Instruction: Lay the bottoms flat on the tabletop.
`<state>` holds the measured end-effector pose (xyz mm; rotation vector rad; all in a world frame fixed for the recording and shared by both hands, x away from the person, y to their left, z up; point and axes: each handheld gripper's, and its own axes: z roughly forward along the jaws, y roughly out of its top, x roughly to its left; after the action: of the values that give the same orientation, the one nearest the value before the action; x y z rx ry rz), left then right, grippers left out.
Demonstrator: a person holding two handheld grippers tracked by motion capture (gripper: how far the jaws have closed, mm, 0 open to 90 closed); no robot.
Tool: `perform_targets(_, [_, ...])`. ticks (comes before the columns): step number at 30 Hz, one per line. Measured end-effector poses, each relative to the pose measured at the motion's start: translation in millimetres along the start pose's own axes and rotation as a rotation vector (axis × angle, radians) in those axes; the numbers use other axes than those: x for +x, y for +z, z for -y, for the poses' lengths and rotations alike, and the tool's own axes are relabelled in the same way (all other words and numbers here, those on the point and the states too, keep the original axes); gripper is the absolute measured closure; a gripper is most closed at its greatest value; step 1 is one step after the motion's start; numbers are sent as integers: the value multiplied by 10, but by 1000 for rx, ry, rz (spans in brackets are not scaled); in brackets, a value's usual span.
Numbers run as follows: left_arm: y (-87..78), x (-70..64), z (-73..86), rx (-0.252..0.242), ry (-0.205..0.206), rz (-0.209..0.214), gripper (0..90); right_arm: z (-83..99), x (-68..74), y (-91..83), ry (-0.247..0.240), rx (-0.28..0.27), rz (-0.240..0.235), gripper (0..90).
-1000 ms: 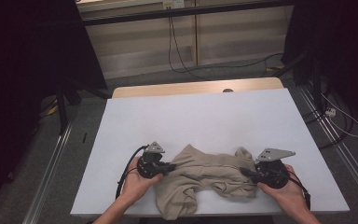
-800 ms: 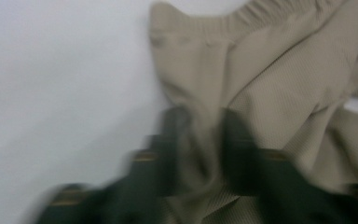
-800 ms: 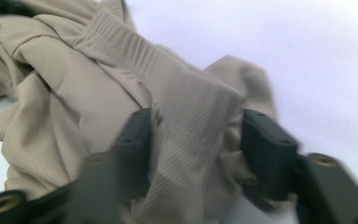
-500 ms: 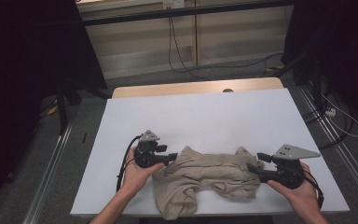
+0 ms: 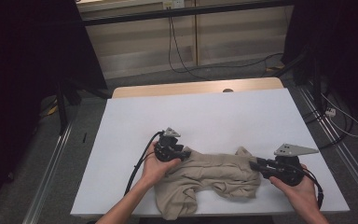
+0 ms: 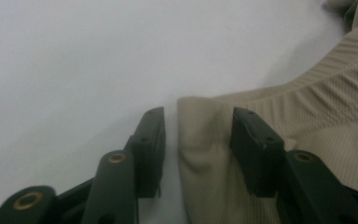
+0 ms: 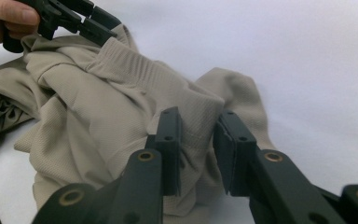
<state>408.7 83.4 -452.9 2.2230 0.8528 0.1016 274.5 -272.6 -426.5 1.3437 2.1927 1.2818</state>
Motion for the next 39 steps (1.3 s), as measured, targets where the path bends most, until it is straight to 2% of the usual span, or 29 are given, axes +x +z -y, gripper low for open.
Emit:
perform_targets(2, [-17,2,11,6,-1,7,613,3,7,15,-3,5,-3,732])
perform_targets(3, [-22,-4,20,7,14,1,671,2,11,21,-2,8,-2,743])
perform_targets(6, [-61,12,24,12,28,14,798,-5,18,26,-12,10,-5,814])
perform_targets(8, [-82,19,23,6,24,12,841,-16,23,22,-15,4,-6,837])
perform_targets(11, [-228,68,-2,-59,-18,18,847,-45,29,6,-24,-9,-4,848])
perform_targets(12, [-228,68,-2,-59,-18,18,848,-61,31,-2,-24,-19,-1,849])
perform_targets(13, [-325,95,-27,-114,-36,14,848,-83,30,-13,-28,-30,1,850])
perform_targets(14, [-325,95,-27,-114,-36,14,848,-110,28,-22,-36,-42,3,849])
perform_targets(15, [-424,122,-56,-163,-42,3,848,-139,30,-32,-42,-55,7,850])
perform_targets(21, [-683,220,-159,-274,-49,-14,849,-398,39,-64,-105,-128,6,849])
perform_targets(24, [-749,252,-196,-299,-49,-27,849,-554,25,-47,-118,-166,9,850])
perform_targets(25, [-808,273,-245,-327,-52,-41,849,-613,17,-39,-127,-177,10,850])
perform_targets(26, [-808,273,-245,-327,-52,-41,849,-613,17,-39,-127,-177,10,850])
perform_targets(27, [-845,282,-286,-342,-56,-50,849,-759,-2,-28,-131,-205,23,849])
perform_targets(28, [-899,302,-348,-369,-57,-60,849,-810,-12,-28,-134,-214,27,849])
perform_targets(29, [-899,302,-348,-369,-57,-60,849,-810,-12,-28,-134,-214,27,849])
perform_targets(31, [-989,316,-471,-408,-58,-75,849,-1012,-65,-31,-143,-252,45,848])
perform_targets(32, [-989,316,-471,-408,-58,-75,849,-1074,-82,-34,-140,-264,52,848])
perform_targets(34, [-1075,315,-594,-440,-46,-94,848,-1190,-116,-35,-147,-280,62,848])
perform_targets(36, [-1101,314,-635,-446,-43,-102,849,-1295,-137,-38,-153,-293,77,848])
perform_targets(37, [-1146,317,-714,-460,-35,-114,849,-1345,-155,-37,-157,-300,79,848])
perform_targets(38, [-1146,317,-714,-460,-35,-114,849,-1345,-155,-37,-157,-300,79,848])
perform_targets(39, [-1185,323,-792,-475,-35,-123,849,-1446,-186,-37,-150,-313,89,848])
